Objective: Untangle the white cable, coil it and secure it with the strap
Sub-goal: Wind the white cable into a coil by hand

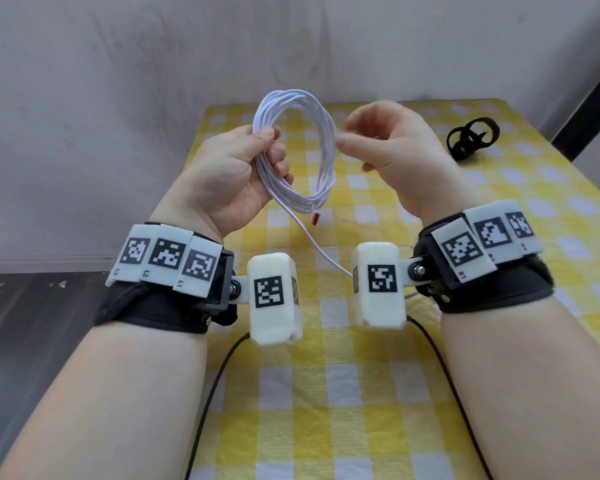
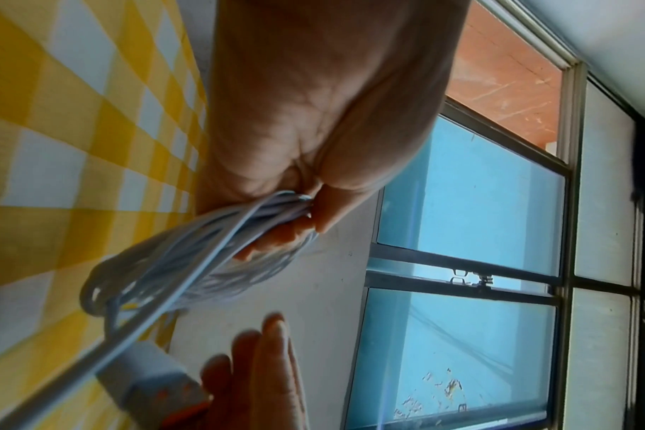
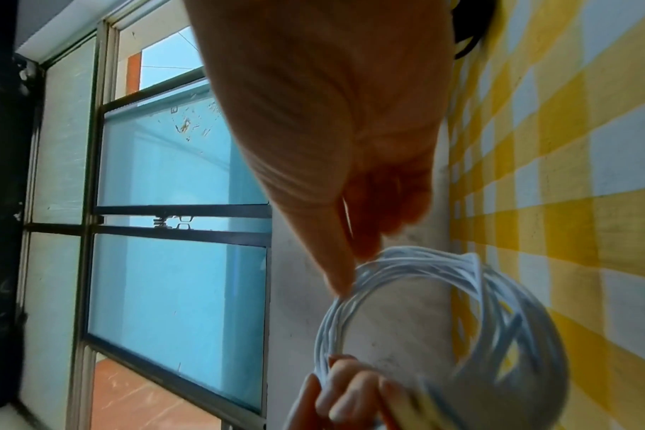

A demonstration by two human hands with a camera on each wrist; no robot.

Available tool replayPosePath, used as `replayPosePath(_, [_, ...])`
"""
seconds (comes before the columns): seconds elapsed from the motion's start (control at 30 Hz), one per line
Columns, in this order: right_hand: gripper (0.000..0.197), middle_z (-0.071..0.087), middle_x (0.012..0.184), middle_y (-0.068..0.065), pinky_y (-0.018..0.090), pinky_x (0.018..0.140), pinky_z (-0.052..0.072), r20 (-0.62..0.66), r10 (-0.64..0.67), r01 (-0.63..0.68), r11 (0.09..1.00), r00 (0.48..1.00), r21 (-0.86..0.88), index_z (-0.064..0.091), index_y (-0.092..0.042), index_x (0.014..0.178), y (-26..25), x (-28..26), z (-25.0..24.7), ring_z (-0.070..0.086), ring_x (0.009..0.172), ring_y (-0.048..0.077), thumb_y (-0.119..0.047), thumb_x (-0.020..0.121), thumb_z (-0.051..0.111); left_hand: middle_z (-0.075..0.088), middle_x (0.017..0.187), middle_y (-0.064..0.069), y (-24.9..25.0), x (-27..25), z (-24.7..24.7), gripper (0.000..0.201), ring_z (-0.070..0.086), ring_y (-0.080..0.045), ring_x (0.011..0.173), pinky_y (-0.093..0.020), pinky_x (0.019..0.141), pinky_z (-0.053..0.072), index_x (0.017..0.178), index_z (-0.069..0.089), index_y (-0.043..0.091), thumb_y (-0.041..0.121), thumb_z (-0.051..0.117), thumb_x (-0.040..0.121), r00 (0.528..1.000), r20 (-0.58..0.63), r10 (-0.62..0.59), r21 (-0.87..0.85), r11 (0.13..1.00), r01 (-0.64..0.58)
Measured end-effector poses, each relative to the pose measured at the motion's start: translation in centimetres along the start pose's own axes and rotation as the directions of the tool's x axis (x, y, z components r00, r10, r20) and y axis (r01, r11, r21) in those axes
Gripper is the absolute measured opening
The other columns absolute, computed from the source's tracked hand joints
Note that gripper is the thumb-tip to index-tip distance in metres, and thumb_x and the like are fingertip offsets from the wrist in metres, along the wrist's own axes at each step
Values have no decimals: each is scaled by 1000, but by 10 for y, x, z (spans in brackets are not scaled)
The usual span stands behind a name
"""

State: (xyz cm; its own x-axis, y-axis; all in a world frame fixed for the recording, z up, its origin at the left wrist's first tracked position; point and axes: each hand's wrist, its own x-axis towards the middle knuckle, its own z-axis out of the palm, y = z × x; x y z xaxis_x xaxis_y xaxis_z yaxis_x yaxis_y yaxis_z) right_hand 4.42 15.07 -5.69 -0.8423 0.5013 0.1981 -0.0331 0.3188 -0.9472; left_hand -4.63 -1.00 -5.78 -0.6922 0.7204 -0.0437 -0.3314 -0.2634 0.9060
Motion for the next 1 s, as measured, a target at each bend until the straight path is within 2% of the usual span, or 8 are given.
replayPosePath(0.13, [30,69,101,0,14,63,45,394,24,47,984,919,-170,68,-22,101,-4,-8,7,55,72,3,-2,78,68,46,61,2,1,1,-2,22,45,-12,56,-26,66,45,83,45,12,13,31,100,1000,26,3,-114,993,0])
replayPosePath(0.23, [55,68,114,-4,21,72,50,512,98,20,975,854,-220,64,-20,117,-3,-10,5,59,80,5,0,66,56,46,61,3,2,2,-3,24,46,-11,55,-24,64,46,82,46,13,14,30,100,1000,31,0,-165,986,5])
replayPosePath(0.37, [60,64,111,-11,16,77,51,526,127,33,958,841,-283,61,-25,122,-3,-13,1,58,79,-1,13,76,61,45,60,4,1,2,-3,26,45,-10,53,-24,64,46,81,46,13,15,30,101,1000,21,-8,-193,981,11])
replayPosePath(0.53, [16,65,72,-21,2,64,40,444,88,68,944,891,-323,73,-31,94,-5,-16,9,55,65,-12,-23,80,74,45,60,3,0,1,-1,26,47,-10,53,-24,64,48,81,46,13,17,29,101,999,48,-19,-245,969,30])
replayPosePath(0.63, [15,71,91,-15,15,84,44,419,105,66,926,902,-373,75,-30,92,-7,-15,13,61,92,-3,-40,84,67,48,58,2,0,0,0,25,50,-11,53,-26,67,51,81,44,12,16,30,101,998,62,-21,-284,958,37])
replayPosePath(0.73, [16,70,90,-9,22,81,45,450,109,82,920,886,-384,71,-26,88,-9,-15,16,61,87,5,-38,90,60,49,57,3,1,-1,0,26,51,-10,53,-28,73,48,79,44,12,17,30,101,997,70,-13,-315,948,34])
replayPosePath(0.83, [26,71,106,7,40,100,43,503,89,106,933,860,-345,71,-16,102,-8,-16,20,62,105,22,-35,94,56,54,60,1,1,-2,0,29,57,-13,59,-31,76,53,77,45,11,22,31,100,995,101,-16,-352,934,51])
replayPosePath(1.0, [25,71,108,1,36,102,42,487,112,87,925,866,-369,72,-17,105,-8,-15,19,61,108,16,-33,93,57,70,85,-15,0,-4,2,28,69,-31,87,-44,86,54,86,48,13,32,34,101,996,75,-54,-310,948,75])
